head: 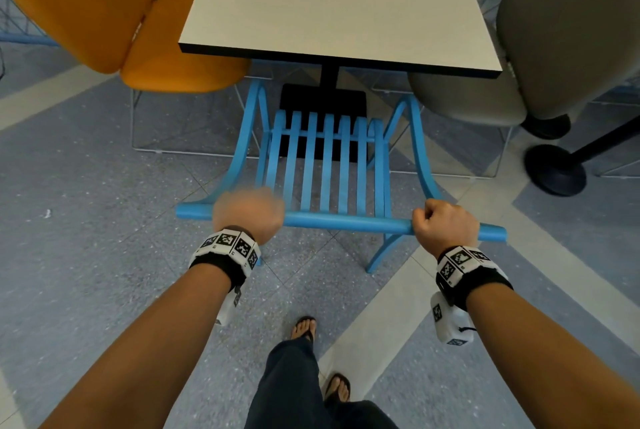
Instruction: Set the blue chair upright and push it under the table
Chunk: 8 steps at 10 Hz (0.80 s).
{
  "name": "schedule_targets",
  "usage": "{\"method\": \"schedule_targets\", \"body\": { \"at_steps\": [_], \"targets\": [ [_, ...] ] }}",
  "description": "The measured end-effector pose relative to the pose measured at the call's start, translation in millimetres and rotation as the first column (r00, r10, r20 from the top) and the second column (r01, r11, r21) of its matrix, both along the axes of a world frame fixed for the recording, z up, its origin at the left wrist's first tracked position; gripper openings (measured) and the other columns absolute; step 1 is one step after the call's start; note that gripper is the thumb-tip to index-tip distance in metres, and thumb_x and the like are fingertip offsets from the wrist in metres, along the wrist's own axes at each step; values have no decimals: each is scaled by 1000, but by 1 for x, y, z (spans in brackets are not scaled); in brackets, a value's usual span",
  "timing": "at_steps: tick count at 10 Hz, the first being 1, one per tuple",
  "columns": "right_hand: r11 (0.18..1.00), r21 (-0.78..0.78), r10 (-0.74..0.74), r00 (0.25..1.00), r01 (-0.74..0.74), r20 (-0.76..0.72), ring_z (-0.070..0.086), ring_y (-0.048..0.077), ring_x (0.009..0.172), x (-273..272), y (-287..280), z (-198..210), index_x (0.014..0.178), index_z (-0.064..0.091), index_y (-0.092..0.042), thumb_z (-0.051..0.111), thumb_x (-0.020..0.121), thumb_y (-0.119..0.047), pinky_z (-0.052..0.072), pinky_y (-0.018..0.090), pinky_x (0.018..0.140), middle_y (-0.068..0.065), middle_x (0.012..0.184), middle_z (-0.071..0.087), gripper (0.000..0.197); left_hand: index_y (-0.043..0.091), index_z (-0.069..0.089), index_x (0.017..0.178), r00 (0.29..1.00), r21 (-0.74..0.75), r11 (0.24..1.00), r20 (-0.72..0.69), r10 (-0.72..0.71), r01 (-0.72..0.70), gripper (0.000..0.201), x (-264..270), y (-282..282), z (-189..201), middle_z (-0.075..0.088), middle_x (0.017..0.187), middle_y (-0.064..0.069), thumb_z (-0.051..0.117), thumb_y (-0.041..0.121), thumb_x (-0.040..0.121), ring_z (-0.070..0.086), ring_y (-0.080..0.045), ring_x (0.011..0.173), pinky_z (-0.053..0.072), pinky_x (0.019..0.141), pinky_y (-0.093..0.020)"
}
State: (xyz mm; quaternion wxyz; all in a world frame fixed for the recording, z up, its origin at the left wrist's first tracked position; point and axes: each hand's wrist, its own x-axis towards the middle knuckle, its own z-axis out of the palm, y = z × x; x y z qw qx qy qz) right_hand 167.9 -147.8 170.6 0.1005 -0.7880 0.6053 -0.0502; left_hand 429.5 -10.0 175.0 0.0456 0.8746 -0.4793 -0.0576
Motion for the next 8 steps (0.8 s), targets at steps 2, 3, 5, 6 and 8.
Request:
{"method": "schedule_targets", "body": {
  "at_steps": [2,3,5,6,8],
  "targets": [
    [1000,1,16,1000,-16,0,46,27,49,5,-10,-3,53,49,-12,41,76,-30,31,27,49,-4,45,34,30,13,51,59,1000,-2,1000,-7,6,-6,30,4,-10,3,37,41,3,42,28,83,43,-24,44,29,56,-28],
    [1000,-7,30,999,-30,22,47,28,47,3,-9,-5,53,49,-11,40,75,-31,34,27,49,-4,44,34,30,14,49,59,1000,8,1000,-5,2,-2,30,4,-8,3,35,41,3,41,29,84,39,-22,42,28,56,-28],
    [995,-82,61,994,-54,91,46,27,47,0,-8,-7,55,51,-9,39,73,-33,31,26,48,3,51,46,33,11,59,67,999,-20,1000,-41,-2,1,36,3,-7,5,43,43,1,36,33,83,44,-23,46,30,60,-28],
    [981,-152,146,976,-122,160,46,25,54,-6,-2,-8,59,48,-13,39,75,-38,36,32,57,3,58,48,31,13,60,70,997,-160,987,-64,-30,19,42,3,0,2,59,58,-2,29,40,76,48,-21,56,36,69,-33],
    [974,-184,161,976,-133,146,48,28,111,-44,49,-15,112,51,-14,41,77,-43,29,42,98,10,116,57,47,14,58,94,998,-332,943,-57,-33,12,37,-3,49,-8,59,96,-7,43,42,74,50,-25,91,41,80,-40]
  ]
}}
